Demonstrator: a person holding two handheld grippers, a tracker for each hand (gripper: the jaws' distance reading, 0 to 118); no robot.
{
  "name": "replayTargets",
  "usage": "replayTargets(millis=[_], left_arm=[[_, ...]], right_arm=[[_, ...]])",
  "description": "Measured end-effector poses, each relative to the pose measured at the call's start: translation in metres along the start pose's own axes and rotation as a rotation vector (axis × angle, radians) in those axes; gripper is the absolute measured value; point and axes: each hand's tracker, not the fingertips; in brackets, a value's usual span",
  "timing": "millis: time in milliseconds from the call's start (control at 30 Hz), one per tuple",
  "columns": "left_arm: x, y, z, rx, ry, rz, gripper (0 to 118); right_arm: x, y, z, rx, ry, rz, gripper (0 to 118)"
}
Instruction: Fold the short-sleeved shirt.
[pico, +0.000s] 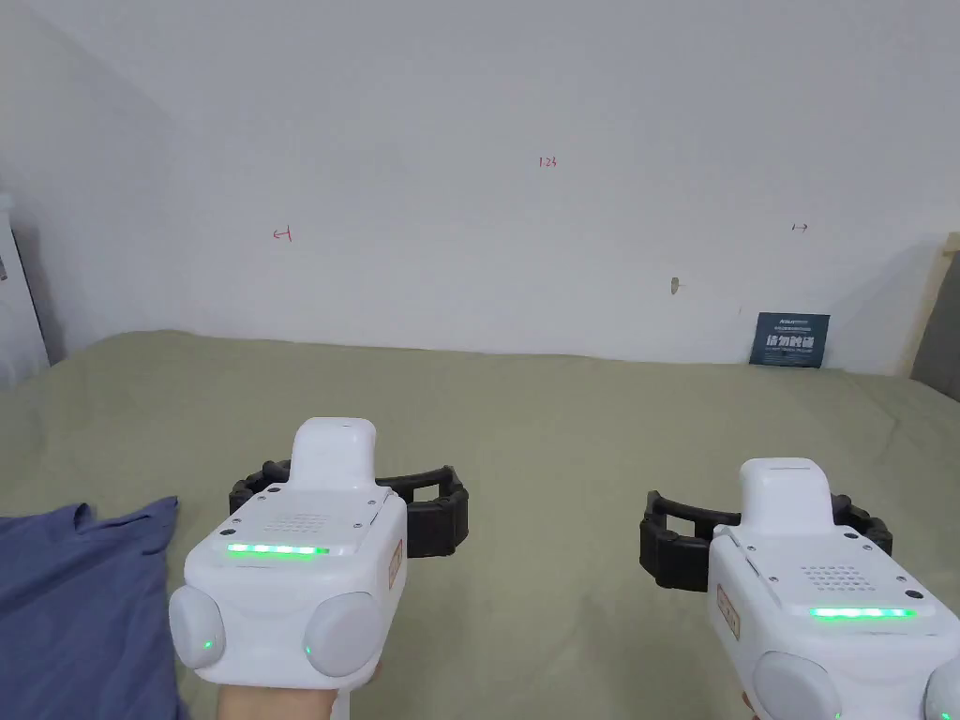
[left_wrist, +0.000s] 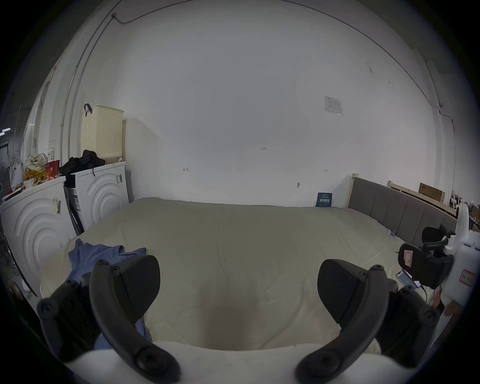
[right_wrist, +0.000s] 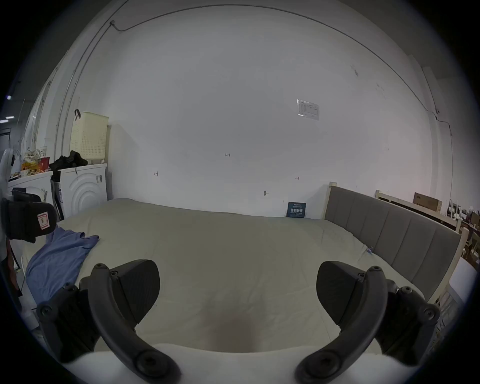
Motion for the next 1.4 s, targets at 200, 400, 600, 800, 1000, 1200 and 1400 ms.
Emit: replayTargets(millis=[200,400,600,800,1000,1200,1400], left_arm=[[-0.0008,0.0005,-0.0006,0.0,0.009,-0.002,118],[-0.0017,0.0,0.0004,-0.001,0.011,0.0,118],[-0.0011,-0.0007,0.0012,-0.002,0.012,0.002,118],[0.0007,-0.0016,0.0008,-0.004,0.008,0.0,118],[0.0033,-0.0027,0.0019,-0.005,-0.002,-0.002,118],[0.0036,-0.0012,0.0038,0.012,0.007,-0.013,118],[0.007,0.0013,0.0074,0.064,0.015,-0.051,118]], right_arm=[[-0.0019,-0.0018,0.0001,-0.002,0.002,0.001,118],[-0.0032,-0.0021,-0.0001,-0.004,0.003,-0.006,118],[-0.0024,-0.0012,0.0007,-0.001,0.003,-0.009,118],[-0.0009,-0.0018,0.0018,-0.001,0.0,-0.014,118],[-0.0034,-0.0021,0.0014,0.001,0.007,-0.005,118],[-0.0035,-0.0005,0.0021,0.007,0.007,-0.004,118],[-0.0023,0.0002,0.0032,0.016,0.001,-0.011,118]])
